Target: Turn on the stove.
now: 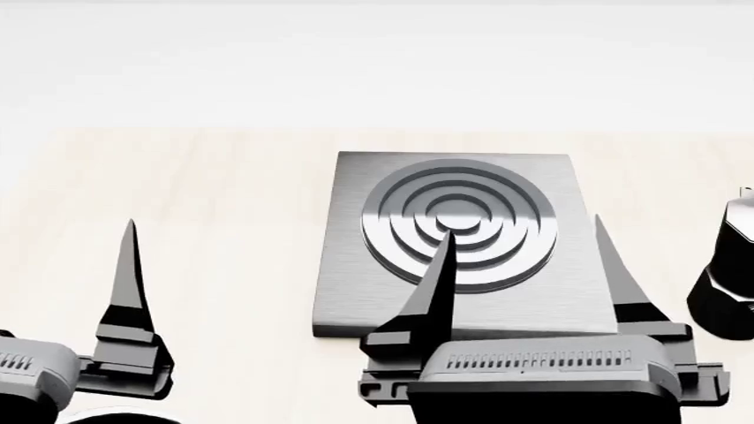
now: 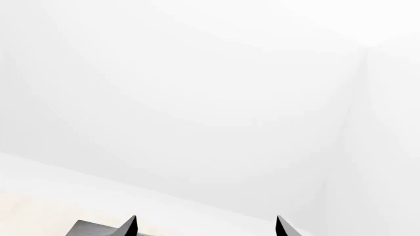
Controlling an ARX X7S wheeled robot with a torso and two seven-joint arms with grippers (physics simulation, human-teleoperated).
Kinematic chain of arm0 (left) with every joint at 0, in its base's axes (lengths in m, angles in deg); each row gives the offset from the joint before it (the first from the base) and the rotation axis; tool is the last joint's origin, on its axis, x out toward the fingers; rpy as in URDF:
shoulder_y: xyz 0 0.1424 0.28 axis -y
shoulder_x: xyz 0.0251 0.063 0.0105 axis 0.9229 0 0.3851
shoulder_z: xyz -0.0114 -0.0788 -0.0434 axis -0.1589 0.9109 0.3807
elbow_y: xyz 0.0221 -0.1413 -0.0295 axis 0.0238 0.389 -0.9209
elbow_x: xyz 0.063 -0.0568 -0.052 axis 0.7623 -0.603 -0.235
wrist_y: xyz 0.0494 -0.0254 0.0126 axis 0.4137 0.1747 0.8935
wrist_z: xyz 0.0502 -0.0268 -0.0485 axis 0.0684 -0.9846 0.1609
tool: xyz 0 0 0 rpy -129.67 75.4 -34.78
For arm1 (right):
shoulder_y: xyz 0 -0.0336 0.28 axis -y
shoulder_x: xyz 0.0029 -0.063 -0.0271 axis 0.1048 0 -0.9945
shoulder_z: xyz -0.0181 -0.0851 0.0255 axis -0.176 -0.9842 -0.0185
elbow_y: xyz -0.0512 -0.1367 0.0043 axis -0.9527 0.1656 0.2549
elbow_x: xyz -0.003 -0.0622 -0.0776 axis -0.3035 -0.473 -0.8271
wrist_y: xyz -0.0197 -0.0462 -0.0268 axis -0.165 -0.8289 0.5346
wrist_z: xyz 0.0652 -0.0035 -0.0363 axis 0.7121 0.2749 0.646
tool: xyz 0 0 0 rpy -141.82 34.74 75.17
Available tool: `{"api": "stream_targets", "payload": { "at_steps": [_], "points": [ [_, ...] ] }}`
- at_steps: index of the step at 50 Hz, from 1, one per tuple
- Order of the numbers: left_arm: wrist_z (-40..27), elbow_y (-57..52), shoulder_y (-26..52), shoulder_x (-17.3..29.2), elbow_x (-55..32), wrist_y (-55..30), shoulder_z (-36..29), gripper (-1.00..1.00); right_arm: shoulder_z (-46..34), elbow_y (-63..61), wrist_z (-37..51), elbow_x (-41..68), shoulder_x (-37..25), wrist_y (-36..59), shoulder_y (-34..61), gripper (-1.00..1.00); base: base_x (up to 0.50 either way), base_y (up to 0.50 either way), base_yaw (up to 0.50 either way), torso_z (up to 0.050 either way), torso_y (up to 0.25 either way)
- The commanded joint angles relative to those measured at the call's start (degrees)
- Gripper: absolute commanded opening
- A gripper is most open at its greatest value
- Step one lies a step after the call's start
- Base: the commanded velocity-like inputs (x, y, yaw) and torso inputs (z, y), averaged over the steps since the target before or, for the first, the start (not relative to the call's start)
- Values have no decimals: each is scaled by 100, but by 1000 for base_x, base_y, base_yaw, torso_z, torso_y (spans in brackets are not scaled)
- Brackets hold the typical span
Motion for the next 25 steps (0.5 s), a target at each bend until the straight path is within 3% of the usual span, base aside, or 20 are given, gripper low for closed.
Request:
{"api": "stream_targets", "payload": {
  "at_steps": [1, 25],
  "points": [
    [-41, -154, 30, 16, -25, -102, -25, 100, -11, -157, 31, 11, -18, 132, 40, 100, 0, 0, 0, 0, 0],
    [-143, -472, 121, 74, -55, -333, -49, 100, -35, -461, 355, 350, -193, 352, 228, 100, 0, 0, 0, 0, 0]
  ]
}}
